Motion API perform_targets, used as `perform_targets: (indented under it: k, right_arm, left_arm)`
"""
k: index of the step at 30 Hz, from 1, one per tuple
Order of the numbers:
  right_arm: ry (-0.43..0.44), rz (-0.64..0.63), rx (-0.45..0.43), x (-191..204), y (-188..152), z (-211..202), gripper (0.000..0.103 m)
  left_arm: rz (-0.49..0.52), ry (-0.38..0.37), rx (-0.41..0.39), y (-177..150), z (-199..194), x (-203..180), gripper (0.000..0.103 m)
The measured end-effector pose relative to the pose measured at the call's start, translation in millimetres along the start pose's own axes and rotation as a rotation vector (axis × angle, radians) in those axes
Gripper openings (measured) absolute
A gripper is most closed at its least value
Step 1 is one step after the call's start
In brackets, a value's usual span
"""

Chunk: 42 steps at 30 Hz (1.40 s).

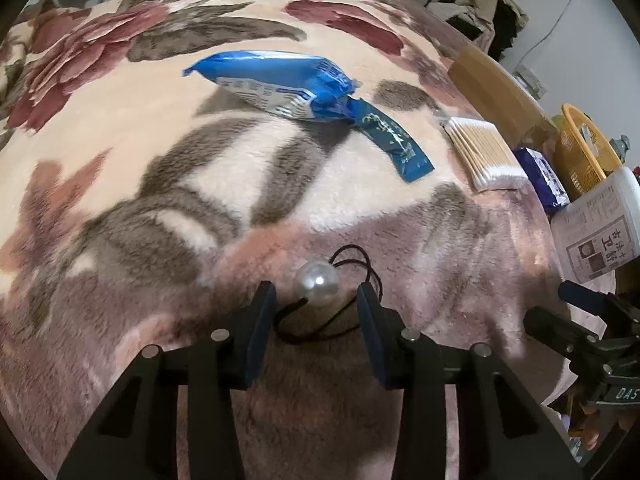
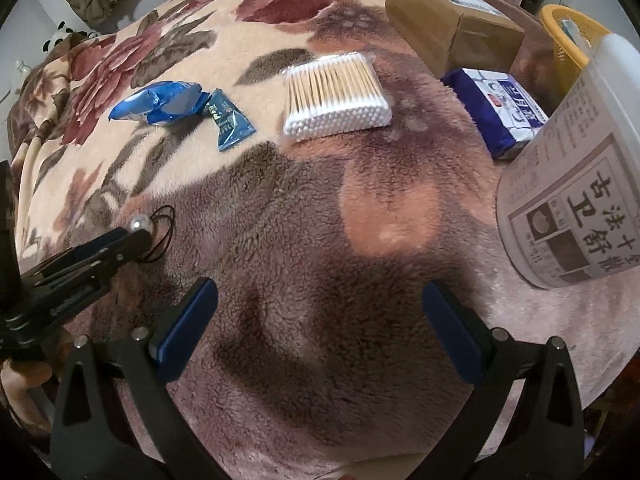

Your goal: Organize soft objects

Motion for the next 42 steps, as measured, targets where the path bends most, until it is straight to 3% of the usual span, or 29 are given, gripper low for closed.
perform_targets:
  k: [2, 4, 11, 16, 20, 25, 27, 29, 31, 42]
  right_arm:
    - [0.003, -0.007, -0.002, 3, 1, 3, 0.103]
    - [0.010, -0.016, -0.002, 7, 4, 7, 0.102]
    - [0.056, -0.056, -0.051, 36, 33, 20, 0.102]
    - [0.083, -0.137, -0.104, 70, 65, 38, 0.102]
    - [0.090, -0.203, -0.108, 89, 82, 60, 0.088]
    - [0.059, -0.240, -0.055, 91, 89, 91, 0.081]
    - [0.066, -0.234, -0.026, 88, 85, 98, 0.070]
    - [0.078, -0.229, -0.005, 85, 79, 100, 0.043]
    - [0.089, -0.232, -0.009, 83, 70, 94, 0.033]
    - [0.157, -0.206, 0.035, 78, 19, 50, 0.035]
  left_arm:
    - [0.015, -0.002, -0.003, 1, 5, -1, 0.039]
    - [0.018, 0.000, 0.002, 2, 8, 2, 0.022]
    - [-0.067, -0.019, -0.063, 21, -11, 27, 0.021]
    - [-0.056, -0.002, -0.071, 30, -14, 42, 0.022]
    - [-0.083, 0.003, -0.075, 34, -10, 56, 0.022]
    - [-0.104, -0.046, -0.063, 31, -9, 66, 0.038]
    - [-0.093, -0.056, -0.061, 29, -9, 66, 0.042]
    - [-0.091, -0.069, -0.060, 28, -10, 64, 0.046]
    - [-0.086, -0.074, -0.063, 28, -10, 61, 0.048]
    - [-0.074, -0.024, -0.043, 31, 8, 51, 0.048]
Point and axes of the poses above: each gripper's, at about its wrist camera, not at the fingertips, and z roughly the way its jaws point, x to its left, y to its top, the point moved 7 cm from there along z, roughly the way its jaws point, and after that the axes turned 13 degrees about -x, right-handed, at the moved point
